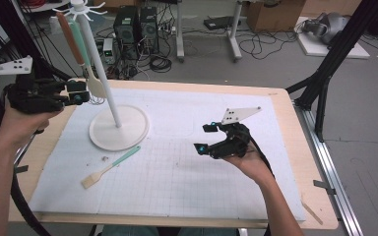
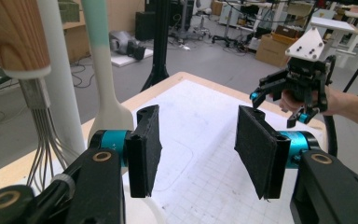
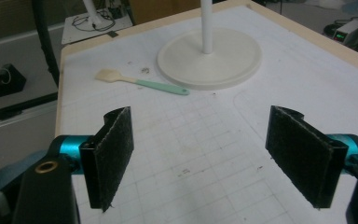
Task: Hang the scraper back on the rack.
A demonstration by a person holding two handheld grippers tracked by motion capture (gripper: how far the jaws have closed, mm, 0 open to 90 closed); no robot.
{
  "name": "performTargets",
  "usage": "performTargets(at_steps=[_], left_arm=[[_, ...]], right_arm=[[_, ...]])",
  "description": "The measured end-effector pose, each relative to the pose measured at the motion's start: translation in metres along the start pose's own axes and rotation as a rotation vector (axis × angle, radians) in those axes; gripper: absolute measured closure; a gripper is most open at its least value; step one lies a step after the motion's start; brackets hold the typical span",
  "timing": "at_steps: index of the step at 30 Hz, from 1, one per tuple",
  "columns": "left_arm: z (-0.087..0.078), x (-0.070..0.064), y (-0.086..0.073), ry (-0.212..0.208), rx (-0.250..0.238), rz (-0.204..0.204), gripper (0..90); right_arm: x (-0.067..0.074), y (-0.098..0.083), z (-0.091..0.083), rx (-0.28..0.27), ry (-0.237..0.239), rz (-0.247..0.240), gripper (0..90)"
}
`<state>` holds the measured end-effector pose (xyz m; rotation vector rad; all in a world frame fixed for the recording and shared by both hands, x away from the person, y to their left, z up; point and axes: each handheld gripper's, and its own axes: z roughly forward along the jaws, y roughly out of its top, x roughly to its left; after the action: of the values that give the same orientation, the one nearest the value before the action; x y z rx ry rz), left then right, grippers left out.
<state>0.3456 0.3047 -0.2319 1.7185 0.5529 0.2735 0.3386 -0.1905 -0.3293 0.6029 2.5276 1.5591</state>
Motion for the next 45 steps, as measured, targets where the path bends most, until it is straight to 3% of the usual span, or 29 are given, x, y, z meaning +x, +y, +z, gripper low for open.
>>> performTargets(at_steps=[6,11,17,33,40,45], left_arm=[[0.0,-0.003,-0.005,-0.004,0.003,0.008,49.8],[0.0,-0.005,-0.008,-0.008,0.001,0.008,49.8],[0.001,-0.008,-0.002,-0.023,-0.005,0.021,51.4],[0.004,-0.014,0.016,-0.069,-0.008,0.044,73.0],[0.002,-0.015,0.026,-0.076,-0.025,0.049,87.4],[0.003,-0.016,0.032,-0.069,-0.022,0.052,89.4]], right_arm=[[0.0,0.002,-0.002,-0.011,-0.022,0.003,22.2],[0.0,0.008,0.002,-0.009,-0.013,-0.005,22.7],[0.0,0.008,0.003,0.007,-0.015,-0.003,22.8],[0.0,0.007,-0.006,-0.006,-0.023,0.001,22.8],[0.0,0.007,-0.011,-0.012,-0.029,0.002,22.8],[0.0,0.008,-0.015,-0.017,-0.034,-0.002,22.8]])
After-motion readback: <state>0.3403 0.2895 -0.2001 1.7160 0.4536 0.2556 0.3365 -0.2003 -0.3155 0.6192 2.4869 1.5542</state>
